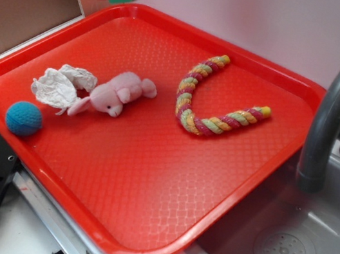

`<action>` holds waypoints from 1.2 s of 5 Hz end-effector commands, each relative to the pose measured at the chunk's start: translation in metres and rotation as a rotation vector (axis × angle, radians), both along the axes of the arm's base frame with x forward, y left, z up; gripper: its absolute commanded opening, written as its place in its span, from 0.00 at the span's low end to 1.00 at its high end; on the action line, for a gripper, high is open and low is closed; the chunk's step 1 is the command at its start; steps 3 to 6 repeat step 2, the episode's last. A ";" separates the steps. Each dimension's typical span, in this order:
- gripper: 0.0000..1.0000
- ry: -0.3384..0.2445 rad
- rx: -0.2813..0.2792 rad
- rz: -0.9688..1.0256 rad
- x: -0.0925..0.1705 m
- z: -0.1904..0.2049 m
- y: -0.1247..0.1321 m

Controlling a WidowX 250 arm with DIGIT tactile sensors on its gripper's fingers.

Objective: Grab the green block.

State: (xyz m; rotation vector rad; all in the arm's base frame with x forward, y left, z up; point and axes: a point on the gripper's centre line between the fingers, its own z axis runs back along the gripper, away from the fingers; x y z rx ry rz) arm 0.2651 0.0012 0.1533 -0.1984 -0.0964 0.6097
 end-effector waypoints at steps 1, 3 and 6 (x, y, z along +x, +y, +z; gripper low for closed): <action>0.00 -0.109 -0.099 0.016 -0.026 0.046 0.002; 0.00 -0.067 -0.099 -0.030 -0.026 0.047 0.005; 0.00 -0.067 -0.099 -0.030 -0.026 0.047 0.005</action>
